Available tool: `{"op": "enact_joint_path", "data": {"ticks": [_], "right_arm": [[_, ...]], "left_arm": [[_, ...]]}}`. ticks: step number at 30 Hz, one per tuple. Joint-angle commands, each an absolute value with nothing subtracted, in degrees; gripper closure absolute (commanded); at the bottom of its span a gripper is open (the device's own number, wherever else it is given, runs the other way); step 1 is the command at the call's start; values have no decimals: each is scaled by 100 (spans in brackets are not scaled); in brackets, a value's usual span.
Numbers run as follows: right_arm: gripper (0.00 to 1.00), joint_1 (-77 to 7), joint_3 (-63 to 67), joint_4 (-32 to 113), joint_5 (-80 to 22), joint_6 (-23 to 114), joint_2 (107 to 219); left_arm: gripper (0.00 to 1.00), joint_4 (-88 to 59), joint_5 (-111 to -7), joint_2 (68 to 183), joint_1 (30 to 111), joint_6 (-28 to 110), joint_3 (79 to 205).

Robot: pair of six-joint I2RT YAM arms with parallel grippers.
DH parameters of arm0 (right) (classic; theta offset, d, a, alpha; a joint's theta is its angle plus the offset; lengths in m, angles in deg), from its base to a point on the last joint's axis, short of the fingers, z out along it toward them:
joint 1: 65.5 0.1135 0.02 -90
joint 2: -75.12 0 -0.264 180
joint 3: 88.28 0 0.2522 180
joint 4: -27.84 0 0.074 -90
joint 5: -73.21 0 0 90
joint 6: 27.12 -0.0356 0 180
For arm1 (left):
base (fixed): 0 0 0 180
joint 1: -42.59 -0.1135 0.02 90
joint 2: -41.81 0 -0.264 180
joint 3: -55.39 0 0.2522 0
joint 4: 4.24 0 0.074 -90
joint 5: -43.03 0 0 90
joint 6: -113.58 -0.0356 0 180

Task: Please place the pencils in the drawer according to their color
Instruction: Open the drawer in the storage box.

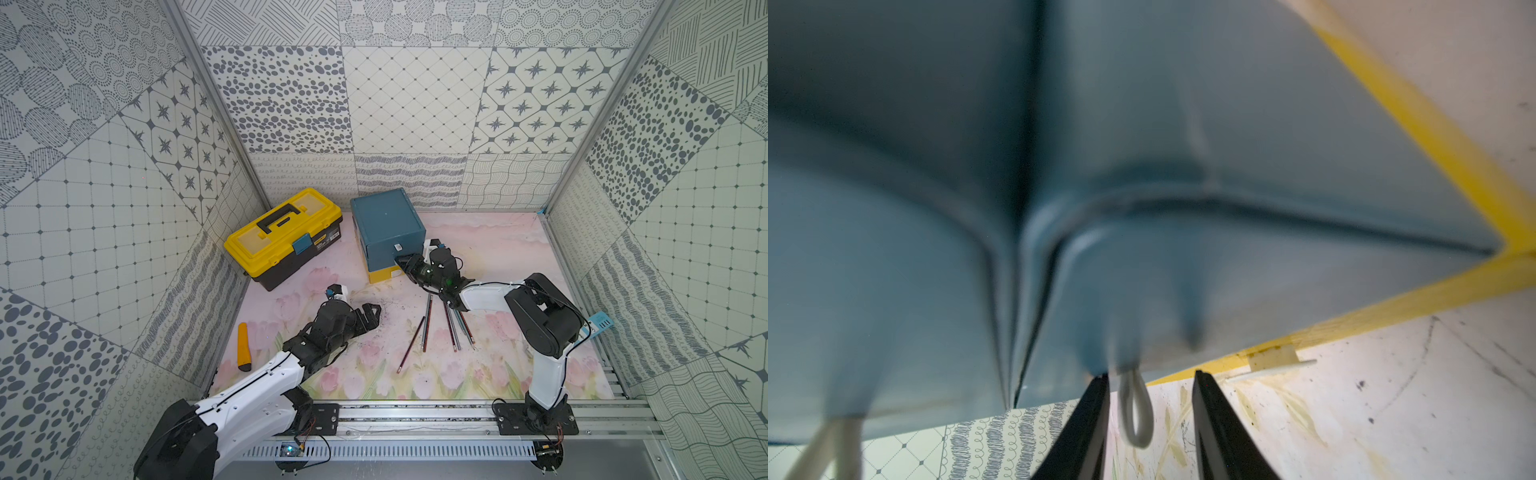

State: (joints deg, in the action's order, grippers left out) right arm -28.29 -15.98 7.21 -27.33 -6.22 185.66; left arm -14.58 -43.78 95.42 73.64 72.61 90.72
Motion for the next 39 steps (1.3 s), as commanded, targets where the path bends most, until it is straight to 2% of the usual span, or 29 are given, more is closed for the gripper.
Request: {"op": "enact_joint_path", "data": {"ticks": [1, 4, 9, 14, 25, 39], "right_arm": [[66, -2821, -1472, 395, -2865, -655, 18701], [72, -2823, -1496, 346, -2886, -680, 18705], [90, -2810, -1552, 258, -2954, -741, 18651], [99, -2792, -1641, 227, -2969, -783, 18564], [100, -2755, -2169, 396, -2925, -752, 18111], [100, -2554, -3138, 968, -2879, -699, 16931]], "left_arm": [[1, -1445, -4398, 9560, 7331, 7145, 9133], [1, -1445, -4406, 9560, 7341, 7158, 9124], [1, -1441, -4406, 9551, 7327, 7167, 9112], [1, -1440, -4398, 9567, 7326, 7160, 9111], [0, -1374, -4336, 9578, 7305, 7166, 9103], [1, -1494, -4213, 9397, 7244, 7094, 9126]]}}
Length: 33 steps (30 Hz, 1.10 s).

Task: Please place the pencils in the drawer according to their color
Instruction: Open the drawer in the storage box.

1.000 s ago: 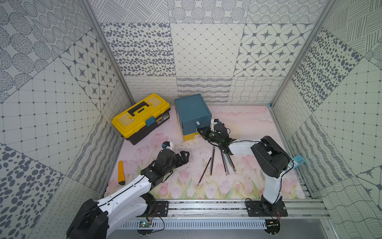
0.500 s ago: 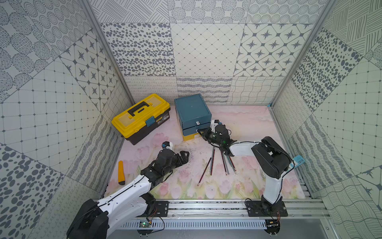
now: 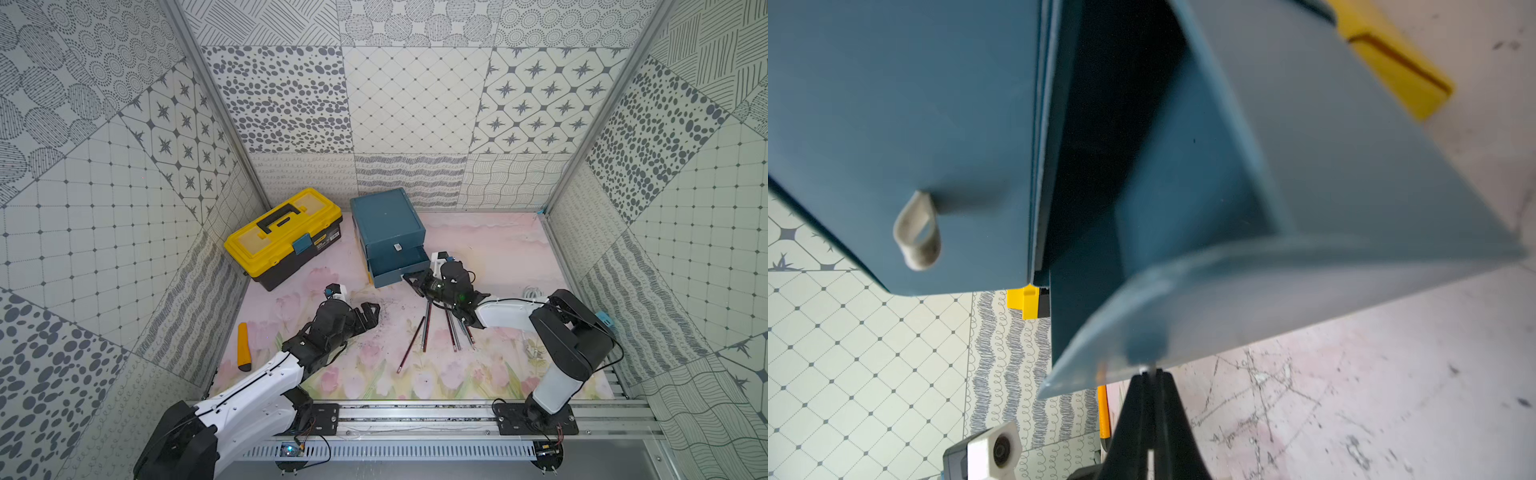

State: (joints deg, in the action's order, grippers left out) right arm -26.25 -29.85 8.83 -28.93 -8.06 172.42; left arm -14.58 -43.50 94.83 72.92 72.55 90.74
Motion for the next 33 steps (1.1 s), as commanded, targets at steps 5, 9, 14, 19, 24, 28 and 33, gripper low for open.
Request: {"op": "enact_joint_path", "data": {"ticks": [5, 9, 14, 19, 24, 28, 33], "right_arm": [[100, -2461, -3386, 1412, -2831, -638, 16504], [100, -2428, -3512, 1690, -2869, -649, 16294], [100, -2393, -3642, 1943, -2894, -688, 16118], [99, -2375, -3630, 2275, -2898, -562, 16009], [86, -2375, -3587, 2379, -2931, -528, 16037], [72, -2375, -3486, 2554, -3006, -468, 16042], [66, -2375, -3311, 3185, -2964, -141, 15835]], "left_arm": [[1, -1550, -4192, 9331, 7212, 7095, 9129], [1, -1550, -4200, 9318, 7195, 7103, 9127], [1, -1530, -4211, 9328, 7169, 7117, 9130], [1, -1484, -4246, 9389, 7150, 7135, 9142], [1, -1441, -4276, 9459, 7133, 7165, 9140], [1, -1409, -4292, 9481, 7102, 7157, 9152], [1, -1447, -4259, 9442, 7069, 7179, 9164]]}}
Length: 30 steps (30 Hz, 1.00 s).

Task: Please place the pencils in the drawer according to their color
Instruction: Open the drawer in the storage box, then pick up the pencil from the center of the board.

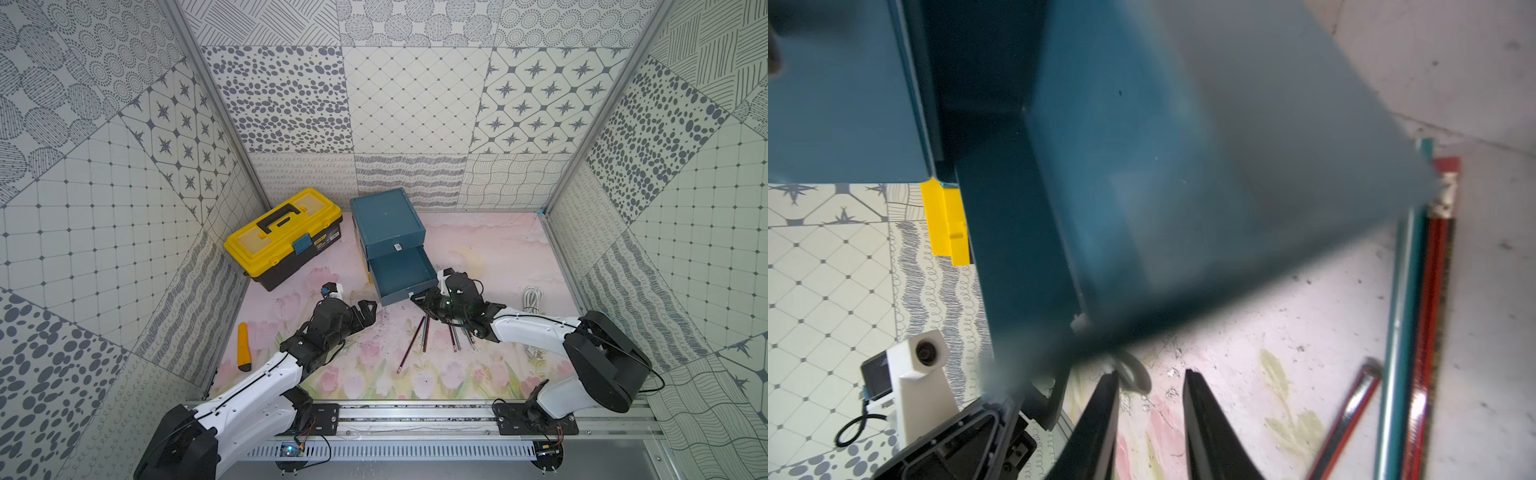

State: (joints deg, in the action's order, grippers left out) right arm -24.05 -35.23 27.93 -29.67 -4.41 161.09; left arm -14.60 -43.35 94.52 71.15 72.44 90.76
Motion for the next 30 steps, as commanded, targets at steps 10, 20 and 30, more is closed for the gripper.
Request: {"op": "enact_joint_path", "data": {"ticks": [10, 20, 30], "right_arm": [[63, -2601, -2627, 6070, -2389, 1120, 15169], [66, -3351, -1978, 8334, -1743, 2409, 15037], [71, -3435, -1337, 9139, -1298, 3294, 16403]], "left_arm": [[1, -1770, -4021, 9116, 6962, 7227, 9120], [1, -2000, -3785, 8886, 6896, 7292, 9076], [1, -1930, -3756, 8964, 6862, 7468, 9021]]}}
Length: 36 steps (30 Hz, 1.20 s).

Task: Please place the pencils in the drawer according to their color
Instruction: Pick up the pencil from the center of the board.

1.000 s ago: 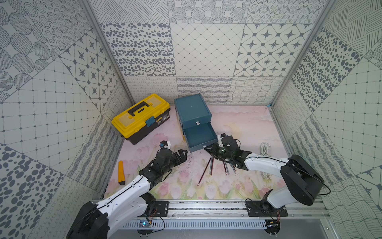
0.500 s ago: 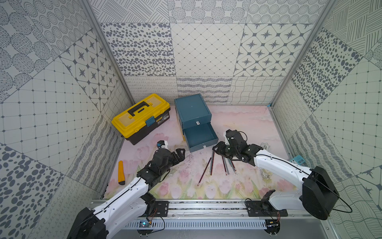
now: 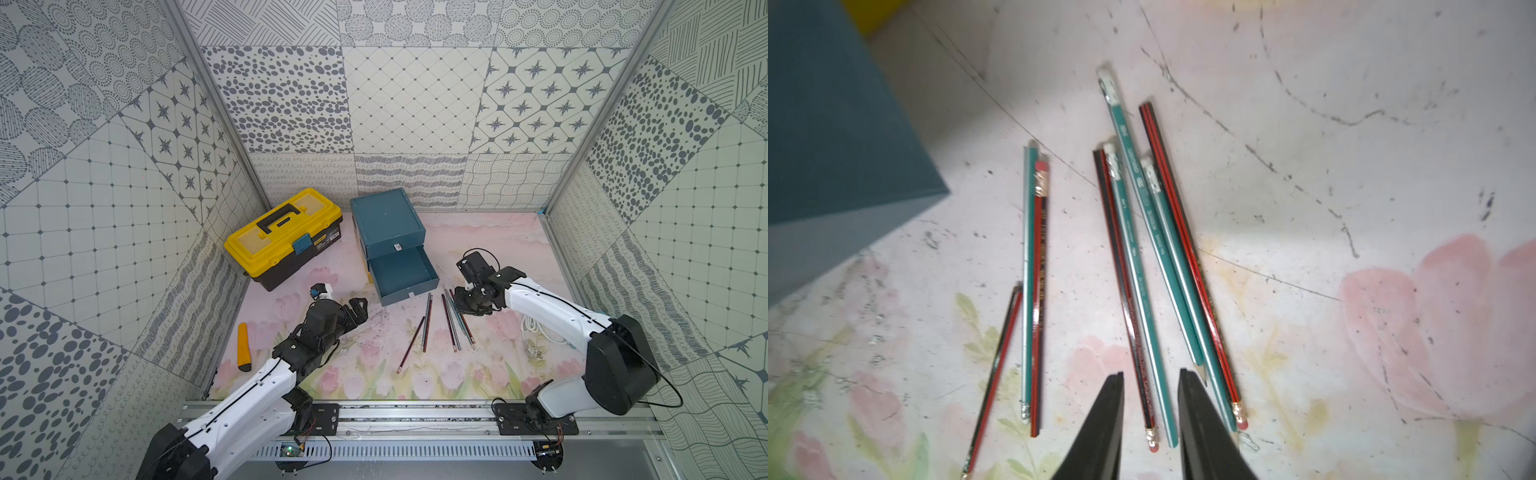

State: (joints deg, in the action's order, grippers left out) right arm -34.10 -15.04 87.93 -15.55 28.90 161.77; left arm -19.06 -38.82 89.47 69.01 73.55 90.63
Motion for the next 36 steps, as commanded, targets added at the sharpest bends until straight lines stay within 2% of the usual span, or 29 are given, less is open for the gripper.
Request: {"op": "enact_joint_path", "data": {"ticks": [1, 10, 36], "right_arm": [[71, -3439, -1293, 9152, -1257, 3354, 16519], [73, -3605, -1192, 9153, -1229, 3589, 17124], [79, -3686, -1141, 8851, -1336, 3713, 17634]], "left_arm": [[1, -1934, -3755, 8965, 6859, 7465, 9018], [1, -1860, -3824, 9103, 6843, 7513, 9034], [1, -1619, -4011, 9366, 6827, 7618, 9015]]}}
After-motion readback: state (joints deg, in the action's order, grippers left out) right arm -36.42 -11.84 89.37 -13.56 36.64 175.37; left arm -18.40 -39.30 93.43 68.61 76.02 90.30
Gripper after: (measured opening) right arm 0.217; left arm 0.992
